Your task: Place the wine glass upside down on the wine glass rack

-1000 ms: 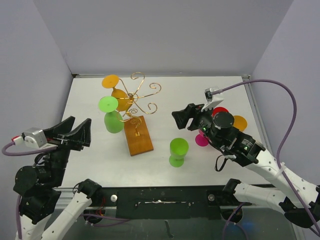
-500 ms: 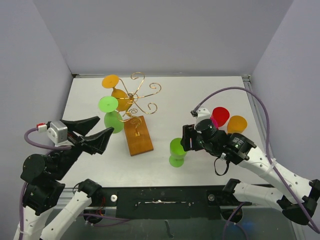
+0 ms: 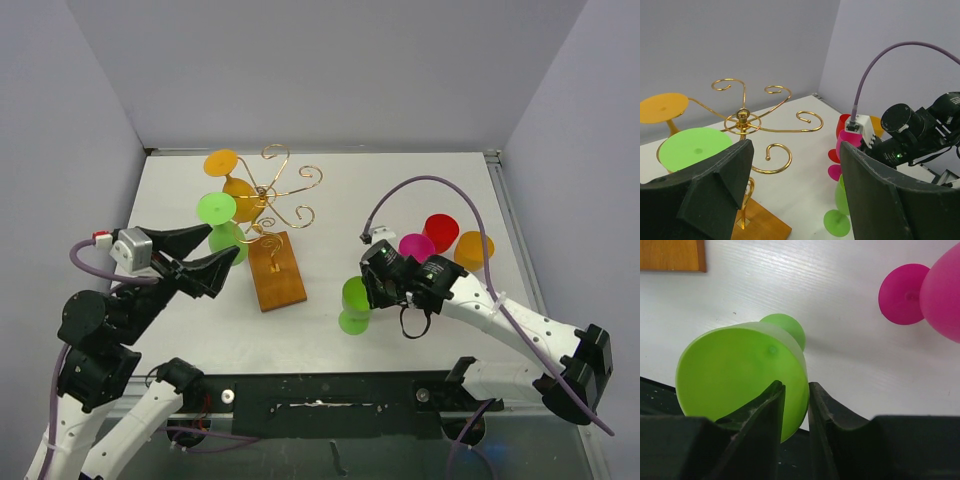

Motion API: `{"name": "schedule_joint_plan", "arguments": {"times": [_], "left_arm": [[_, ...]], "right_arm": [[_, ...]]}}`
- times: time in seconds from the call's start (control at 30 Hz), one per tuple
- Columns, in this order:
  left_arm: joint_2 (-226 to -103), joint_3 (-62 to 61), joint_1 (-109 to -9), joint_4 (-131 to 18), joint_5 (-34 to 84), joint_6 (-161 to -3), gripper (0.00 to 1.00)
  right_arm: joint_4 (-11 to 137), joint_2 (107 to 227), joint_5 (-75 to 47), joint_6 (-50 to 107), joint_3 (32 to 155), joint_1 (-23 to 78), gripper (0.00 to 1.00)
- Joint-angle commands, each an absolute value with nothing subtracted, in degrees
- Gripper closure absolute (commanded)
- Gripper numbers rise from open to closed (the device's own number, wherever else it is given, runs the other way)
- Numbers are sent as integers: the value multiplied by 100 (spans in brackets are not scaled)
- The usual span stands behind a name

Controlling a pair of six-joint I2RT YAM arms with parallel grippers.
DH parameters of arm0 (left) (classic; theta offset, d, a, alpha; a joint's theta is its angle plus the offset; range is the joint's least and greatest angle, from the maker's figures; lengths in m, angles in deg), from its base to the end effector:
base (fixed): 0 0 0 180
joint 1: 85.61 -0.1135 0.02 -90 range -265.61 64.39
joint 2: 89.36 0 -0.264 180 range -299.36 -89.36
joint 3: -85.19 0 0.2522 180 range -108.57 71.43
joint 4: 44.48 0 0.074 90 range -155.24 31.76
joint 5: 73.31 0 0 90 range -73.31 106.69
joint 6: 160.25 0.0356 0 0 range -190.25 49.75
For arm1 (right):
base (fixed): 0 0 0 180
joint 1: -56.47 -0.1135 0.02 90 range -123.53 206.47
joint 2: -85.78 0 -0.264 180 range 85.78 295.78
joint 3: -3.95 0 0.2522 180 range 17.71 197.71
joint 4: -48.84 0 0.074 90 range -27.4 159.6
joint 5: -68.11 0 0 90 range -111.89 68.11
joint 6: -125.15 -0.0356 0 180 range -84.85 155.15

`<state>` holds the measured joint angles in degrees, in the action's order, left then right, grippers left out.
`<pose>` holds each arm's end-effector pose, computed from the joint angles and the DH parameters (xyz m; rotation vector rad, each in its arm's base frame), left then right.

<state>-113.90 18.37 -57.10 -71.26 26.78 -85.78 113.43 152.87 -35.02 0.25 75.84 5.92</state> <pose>0.0599 -0.0396 0.4220 0.3050 1.3092 -0.7677 0.1481 0.1672 0.2839 -0.2730 2.5781 0.2555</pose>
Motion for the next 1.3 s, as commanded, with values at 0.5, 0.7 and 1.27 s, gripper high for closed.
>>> {"name": "schedule_joint_plan", "arguments": {"times": [0.5, 0.7, 1.27], "left_arm": [[-12510, 1009, -5714, -6458, 2110, -9093, 29], [-13291, 389, -5714, -6181, 2528, -9764, 29], [-15192, 182, -5647, -3450, 3553, -13139, 42]], "right_arm": [[10519, 14844, -5015, 376, 8323, 731, 96], [9445, 14385, -6134, 947, 8582, 743, 96], [3426, 13572, -4569, 3197, 7719, 718, 97]]}}
